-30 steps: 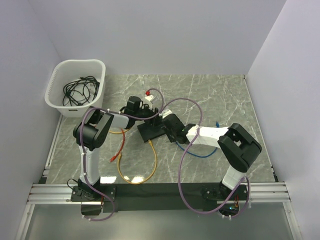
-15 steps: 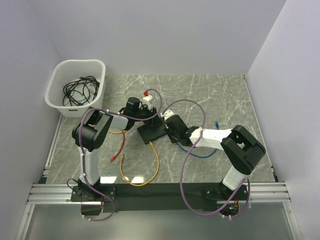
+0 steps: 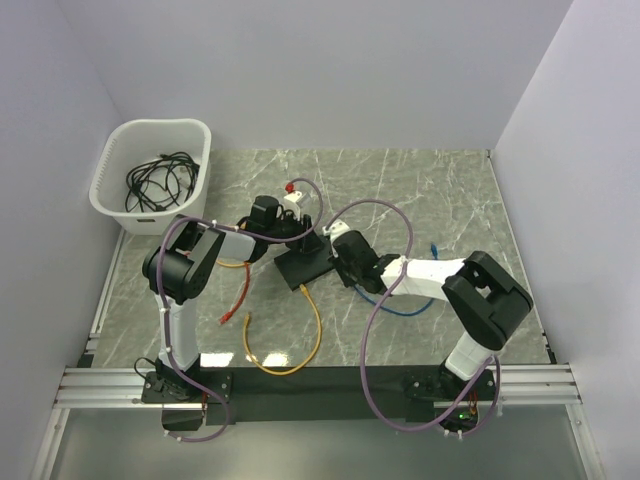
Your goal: Insert the plug into the switch port
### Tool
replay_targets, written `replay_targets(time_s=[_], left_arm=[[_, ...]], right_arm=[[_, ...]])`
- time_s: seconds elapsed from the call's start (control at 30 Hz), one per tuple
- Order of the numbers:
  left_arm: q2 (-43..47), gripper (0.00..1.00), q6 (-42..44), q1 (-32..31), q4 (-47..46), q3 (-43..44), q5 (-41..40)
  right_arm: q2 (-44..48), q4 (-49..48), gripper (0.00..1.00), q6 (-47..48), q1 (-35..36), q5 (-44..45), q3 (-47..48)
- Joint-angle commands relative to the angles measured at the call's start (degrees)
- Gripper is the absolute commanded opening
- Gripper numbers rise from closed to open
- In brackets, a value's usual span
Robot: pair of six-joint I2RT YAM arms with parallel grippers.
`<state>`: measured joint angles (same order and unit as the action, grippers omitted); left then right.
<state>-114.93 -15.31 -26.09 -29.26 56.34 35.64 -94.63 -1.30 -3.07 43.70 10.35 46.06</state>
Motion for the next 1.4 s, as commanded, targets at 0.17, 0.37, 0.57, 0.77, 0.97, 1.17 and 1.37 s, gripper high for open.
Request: replay_targets(time_s=[0.17,0.37,0.57,0.77,0.97,1.17,1.37], left_arm=[[-0.38,0.12,-2.35,-5.38,6.58,-3.34,9.63],[-1.17,0.01,-5.25,-6.52,4.39,-4.04,8.57],[-2.04,0.01,-9.29,-10.21,1.84,-5.53,5.14],[-4.33,0.00,-11.05,-11.88,0.60,-5.89,5.49],[-7.05,0.01,-13.08,-13.81,-2.56,-6.24,6.90],[-7.94,0.01,-15.09,-14.78,-5.19,-7.82,6.64],[-9.95,0.01,-18.17,-18.03,-9.76,-10.45,6.81]], right_arm=[[4.36,-15.13,0.00,0.35,-0.64,-2.00,-1.32],[6.99,-18.21,0.00,0.17,-0.64,-4.02,-3.70],[9.72,-20.93,0.00,-0.09,-0.64,-3.85,-6.33],[10.52,-22.34,0.00,-0.53,-0.55,-3.06,-7.30],[11.66,-27.08,0.00,-1.41,-0.64,-1.12,-8.71],[7.45,-33.93,0.00,-1.50,-0.64,-0.15,-6.96],[5.60,-42.90,0.00,-0.36,-0.64,0.20,-6.42]])
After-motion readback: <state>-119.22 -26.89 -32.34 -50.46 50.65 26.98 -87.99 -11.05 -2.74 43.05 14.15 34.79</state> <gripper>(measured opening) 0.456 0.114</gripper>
